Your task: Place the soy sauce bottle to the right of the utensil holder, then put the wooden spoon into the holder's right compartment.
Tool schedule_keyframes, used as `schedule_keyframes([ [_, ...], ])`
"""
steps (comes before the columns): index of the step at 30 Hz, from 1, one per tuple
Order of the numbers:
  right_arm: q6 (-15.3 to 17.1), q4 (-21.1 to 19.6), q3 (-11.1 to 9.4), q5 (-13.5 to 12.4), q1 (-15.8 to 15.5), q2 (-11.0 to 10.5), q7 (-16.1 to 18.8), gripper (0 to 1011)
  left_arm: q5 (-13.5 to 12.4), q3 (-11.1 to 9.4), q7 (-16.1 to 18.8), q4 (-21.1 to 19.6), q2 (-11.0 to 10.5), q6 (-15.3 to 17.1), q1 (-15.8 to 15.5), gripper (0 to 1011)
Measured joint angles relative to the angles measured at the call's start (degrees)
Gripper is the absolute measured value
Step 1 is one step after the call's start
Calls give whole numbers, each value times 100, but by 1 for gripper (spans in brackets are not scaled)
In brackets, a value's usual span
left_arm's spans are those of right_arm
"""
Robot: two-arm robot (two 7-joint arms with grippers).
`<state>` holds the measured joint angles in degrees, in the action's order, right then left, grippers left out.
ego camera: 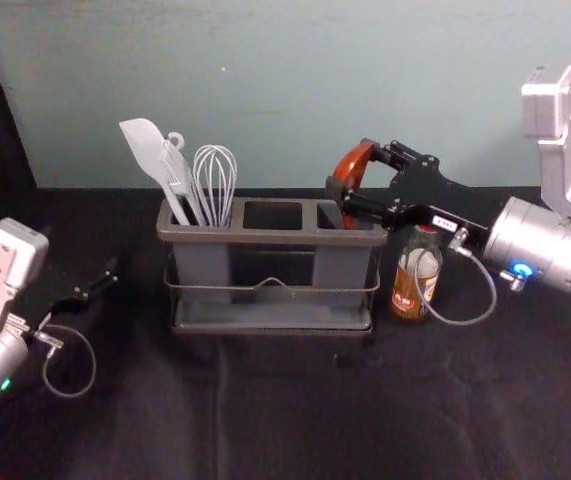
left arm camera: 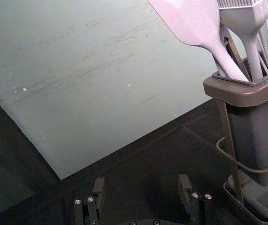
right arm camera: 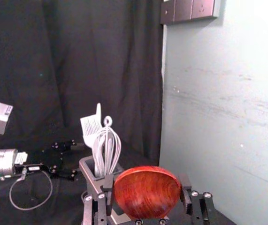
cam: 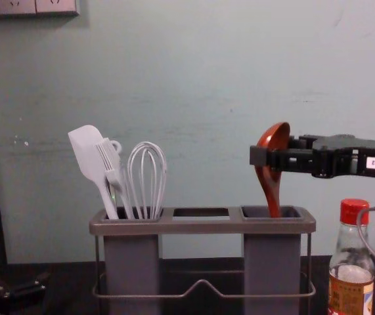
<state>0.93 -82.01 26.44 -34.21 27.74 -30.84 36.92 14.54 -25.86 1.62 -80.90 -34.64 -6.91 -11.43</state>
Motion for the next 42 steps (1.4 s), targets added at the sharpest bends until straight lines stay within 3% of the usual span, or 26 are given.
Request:
schedule_keyframes([
  [16,53,44,36,10,15,-2,8,838,0,0,0,0,0,0,0,1012],
  [24,41,39,31,13,11,-5,7,1002,0,0,0,0,0,0,0,1011],
  [31,37,33,27,17,7,-6,6,1002,0,0,0,0,0,0,0,1011],
  [38,67,-418,-38,193,-251,-164,-349,1003,0,0,0,0,0,0,0,1012],
  [42,71,-867,-197,309,-599,-276,-673,1002,0,0,0,0,0,0,0,1011],
])
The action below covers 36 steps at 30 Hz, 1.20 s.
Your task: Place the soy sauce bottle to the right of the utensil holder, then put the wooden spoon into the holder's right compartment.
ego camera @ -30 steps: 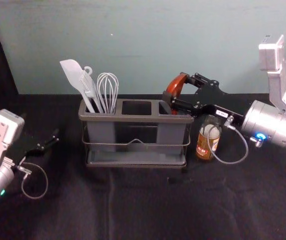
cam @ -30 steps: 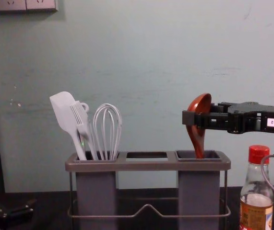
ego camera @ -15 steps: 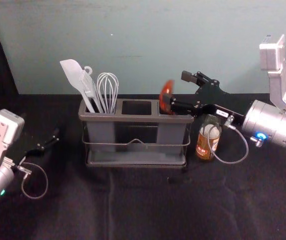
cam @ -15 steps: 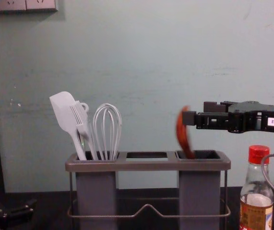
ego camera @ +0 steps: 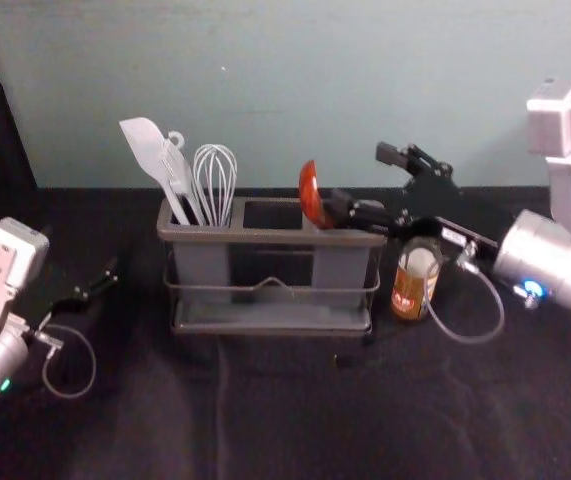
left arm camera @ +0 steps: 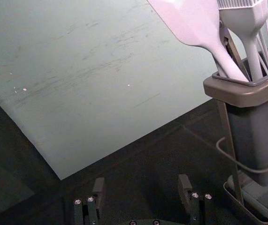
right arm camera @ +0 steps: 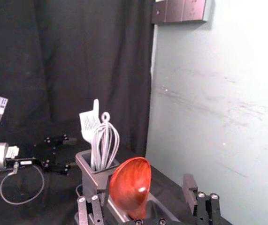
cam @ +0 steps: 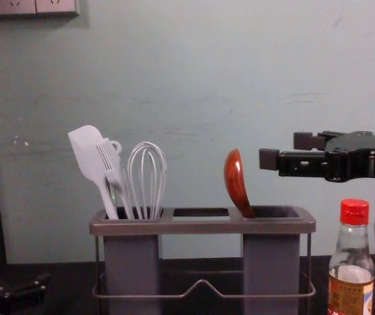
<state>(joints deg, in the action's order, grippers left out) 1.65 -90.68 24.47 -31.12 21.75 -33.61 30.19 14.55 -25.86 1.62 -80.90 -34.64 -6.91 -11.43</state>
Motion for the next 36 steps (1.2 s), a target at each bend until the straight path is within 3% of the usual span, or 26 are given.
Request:
schedule_keyframes([
  [4,-18,-313,-153,28,-337,-62,-241,1002,0,0,0,0,0,0,0,1011],
  [12,-279,-1161,-642,278,-1553,-182,-1092,1002,0,0,0,0,0,0,0,1012],
  [13,-387,-1231,-720,364,-1784,-169,-1264,1003,0,0,0,0,0,0,0,1011],
  [16,-531,-1285,-819,470,-2065,-112,-1494,1003,0,0,0,0,0,0,0,1011],
  [19,-726,-1278,-894,657,-2453,88,-1846,1003,0,0,0,0,0,0,0,1011],
  [29,-688,-1093,-852,1203,-2891,637,-2648,1003,0,0,0,0,0,0,0,1011],
  [36,-955,-858,-841,1635,-2958,946,-3002,1002,0,0,0,0,0,0,0,1012],
])
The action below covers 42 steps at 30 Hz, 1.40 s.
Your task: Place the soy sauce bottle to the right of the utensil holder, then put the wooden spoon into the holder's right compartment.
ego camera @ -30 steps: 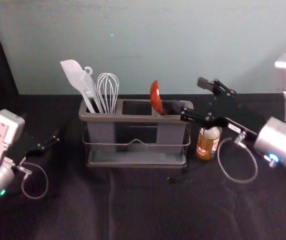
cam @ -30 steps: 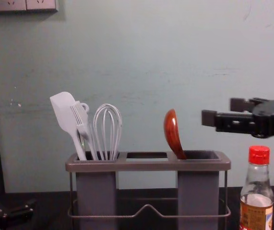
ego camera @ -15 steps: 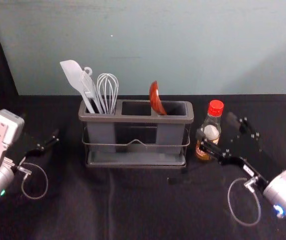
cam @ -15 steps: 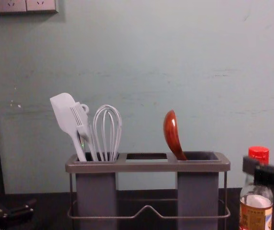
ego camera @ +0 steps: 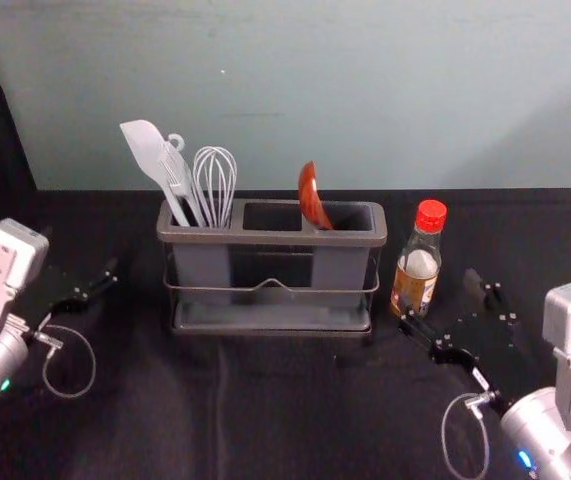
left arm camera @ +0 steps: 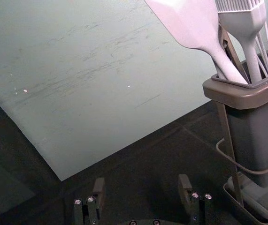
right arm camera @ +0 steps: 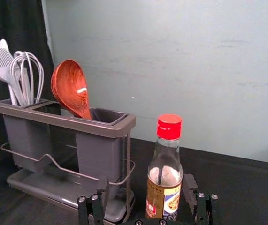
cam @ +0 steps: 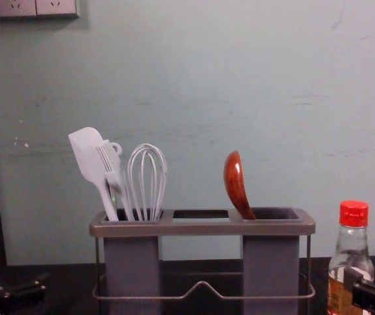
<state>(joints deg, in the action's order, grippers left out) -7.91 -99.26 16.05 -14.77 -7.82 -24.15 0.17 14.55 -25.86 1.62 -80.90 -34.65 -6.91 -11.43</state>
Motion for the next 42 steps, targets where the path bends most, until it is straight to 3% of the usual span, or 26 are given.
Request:
schedule_keyframes([
  [10,-145,73,-62,245,-30,126,-7,1002,0,0,0,0,0,0,0,1012],
  [42,-144,58,-51,207,-31,107,6,1002,0,0,0,0,0,0,0,1011],
])
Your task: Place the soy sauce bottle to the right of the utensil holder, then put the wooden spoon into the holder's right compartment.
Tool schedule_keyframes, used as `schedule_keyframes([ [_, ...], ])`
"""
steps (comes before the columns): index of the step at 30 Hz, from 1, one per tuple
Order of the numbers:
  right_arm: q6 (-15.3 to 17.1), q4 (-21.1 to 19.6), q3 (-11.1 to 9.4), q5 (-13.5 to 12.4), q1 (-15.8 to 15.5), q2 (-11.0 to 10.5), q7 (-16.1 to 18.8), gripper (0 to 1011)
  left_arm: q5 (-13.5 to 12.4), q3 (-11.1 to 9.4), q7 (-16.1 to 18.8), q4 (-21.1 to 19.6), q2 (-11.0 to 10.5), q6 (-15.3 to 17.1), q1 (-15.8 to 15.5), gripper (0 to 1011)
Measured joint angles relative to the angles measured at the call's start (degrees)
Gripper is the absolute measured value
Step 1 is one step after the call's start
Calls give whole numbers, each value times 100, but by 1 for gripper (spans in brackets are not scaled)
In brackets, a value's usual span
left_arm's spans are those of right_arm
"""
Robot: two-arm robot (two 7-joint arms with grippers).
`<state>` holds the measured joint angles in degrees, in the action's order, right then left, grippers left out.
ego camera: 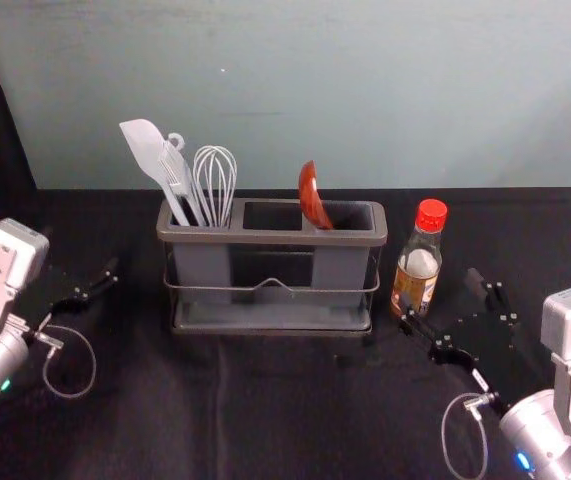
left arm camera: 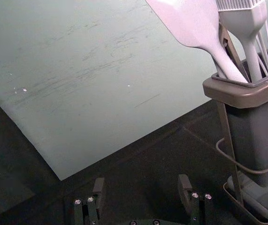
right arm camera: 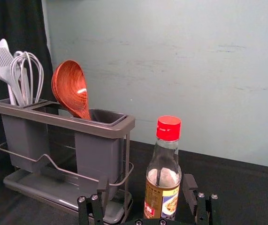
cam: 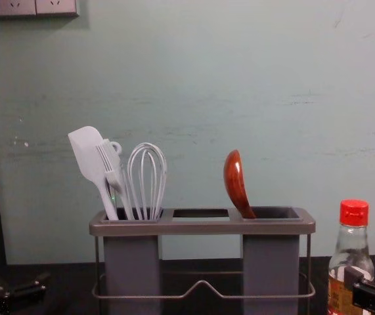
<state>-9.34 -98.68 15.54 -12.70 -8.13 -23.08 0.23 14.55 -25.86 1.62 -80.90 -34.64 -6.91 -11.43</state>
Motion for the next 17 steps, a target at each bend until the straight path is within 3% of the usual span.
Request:
schedule_keyframes([
  [17,1,0,0,-5,0,-1,-1,1002,0,0,0,0,0,0,0,1011],
])
